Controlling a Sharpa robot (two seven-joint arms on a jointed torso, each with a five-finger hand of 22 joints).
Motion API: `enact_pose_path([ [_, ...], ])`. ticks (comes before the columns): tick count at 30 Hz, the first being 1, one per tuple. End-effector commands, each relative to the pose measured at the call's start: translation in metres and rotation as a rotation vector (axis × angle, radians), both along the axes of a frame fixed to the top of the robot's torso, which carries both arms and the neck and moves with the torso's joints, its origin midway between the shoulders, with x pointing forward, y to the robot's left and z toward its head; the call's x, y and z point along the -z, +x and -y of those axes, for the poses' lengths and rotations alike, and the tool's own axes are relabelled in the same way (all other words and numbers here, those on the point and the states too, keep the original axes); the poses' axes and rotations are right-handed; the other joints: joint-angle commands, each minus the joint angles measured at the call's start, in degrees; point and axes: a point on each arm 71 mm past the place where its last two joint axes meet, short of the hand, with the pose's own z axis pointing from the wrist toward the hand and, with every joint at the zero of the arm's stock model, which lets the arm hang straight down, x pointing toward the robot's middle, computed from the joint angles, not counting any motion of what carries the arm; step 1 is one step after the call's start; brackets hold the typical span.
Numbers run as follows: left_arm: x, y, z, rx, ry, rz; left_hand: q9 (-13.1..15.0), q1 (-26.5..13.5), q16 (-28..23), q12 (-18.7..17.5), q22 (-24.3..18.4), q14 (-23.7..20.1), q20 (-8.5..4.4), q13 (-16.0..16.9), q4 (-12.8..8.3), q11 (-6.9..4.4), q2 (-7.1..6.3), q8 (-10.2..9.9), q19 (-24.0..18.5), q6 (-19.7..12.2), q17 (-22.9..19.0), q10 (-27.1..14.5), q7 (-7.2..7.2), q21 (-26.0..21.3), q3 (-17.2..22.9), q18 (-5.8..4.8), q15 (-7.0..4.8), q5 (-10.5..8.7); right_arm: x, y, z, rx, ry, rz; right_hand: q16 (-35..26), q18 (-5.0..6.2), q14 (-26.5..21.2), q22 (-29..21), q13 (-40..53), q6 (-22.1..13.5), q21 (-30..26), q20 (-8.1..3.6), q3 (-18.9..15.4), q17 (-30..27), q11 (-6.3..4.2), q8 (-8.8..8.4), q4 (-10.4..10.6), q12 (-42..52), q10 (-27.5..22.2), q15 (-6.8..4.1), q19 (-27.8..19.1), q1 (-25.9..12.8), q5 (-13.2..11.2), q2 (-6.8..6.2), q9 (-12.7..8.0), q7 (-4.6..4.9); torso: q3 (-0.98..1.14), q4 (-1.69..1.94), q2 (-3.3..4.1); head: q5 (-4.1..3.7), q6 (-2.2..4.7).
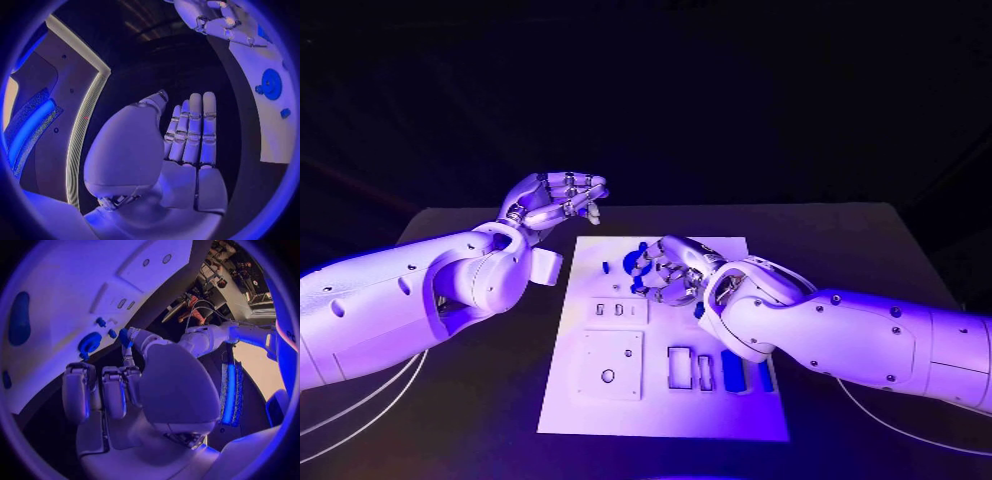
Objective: Assemble the parts on the task board
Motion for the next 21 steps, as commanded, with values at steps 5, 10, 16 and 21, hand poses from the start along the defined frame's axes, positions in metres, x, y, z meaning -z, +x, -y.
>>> enact_pose_path([
  [5,0.001,0.001,0.003,0.011,0.005,-0.004,0.33,-0.28,2.21,0.94,0.45,0.87,-0.25,0.33,0.35,-0.16,-0.27,0.63,-0.11,-0.29,0.92,0.36,-0.28,1.21,0.38,0.39,-0.5,-0.27,0.015,-0.006,-0.019,-0.003,-0.086,-0.011,0.18,-0.86,5.76,8.49,8.22,0.23,-0.02,-0.45,0.41,14.1,-0.44,0.41,-0.04,-0.3,0.79,-0.51,0.61,-0.18,0.4,0.41,0.38,-0.1,-0.02,0.07,0.08,1.18,-0.44],
  [10,0.001,0.001,0.005,0.014,0.014,-0.005,0.74,-0.64,6.07,2.06,1.47,1.73,-0.55,0.91,0.43,-0.39,-0.41,1.07,0.55,-0.48,2.73,0.48,-0.43,3.38,0.62,0.38,-0.79,-0.28,0.022,-0.008,-0.025,-0.006,-0.112,-0.024,0.16,-0.83,5.74,8.42,8.17,0.19,-0.12,-0.46,0.44,14.02,-0.41,0.47,-0.07,-0.36,0.75,-0.51,0.55,-0.49,0.3,0.27,0.44,-0.09,-0.03,0.14,0.12,1.47,-0.81],
  [16,0.001,0.001,0.005,0.014,0.021,-0.008,1.14,-0.88,9.53,3.43,2.47,2.26,-0.78,1.67,0.4,-0.63,-0.54,1.59,1.02,-0.6,4.34,0.69,-0.58,5.42,0.77,0.39,-1.03,-0.3,0.029,-0.01,-0.027,-0.008,-0.131,-0.037,0.15,-0.83,5.73,8.4,8.09,0.16,-0.15,-0.47,0.46,13.98,-0.42,0.54,-0.09,-0.44,0.69,-0.51,0.54,-0.79,0.19,0.14,0.5,-0.1,-0.07,0.05,0.1,1.78,-1.12],
  [21,0.002,0.001,0.005,0.014,0.023,-0.009,1.28,-0.97,10.57,3.82,2.8,2.32,-0.82,1.92,0.39,-0.61,-0.6,1.77,1.12,-0.83,4.79,0.39,-0.57,6.08,0.78,0.38,-1.04,-0.31,0.032,-0.012,-0.029,-0.011,-0.147,-0.041,0.15,-0.83,5.74,8.43,8.14,0.15,-0.14,-0.48,0.46,14.01,-0.43,0.62,-0.07,-0.41,0.73,-0.52,0.56,-1.15,0.1,-0.01,0.57,-0.12,0.02,0.01,0.05,1.94,-1.34],
])
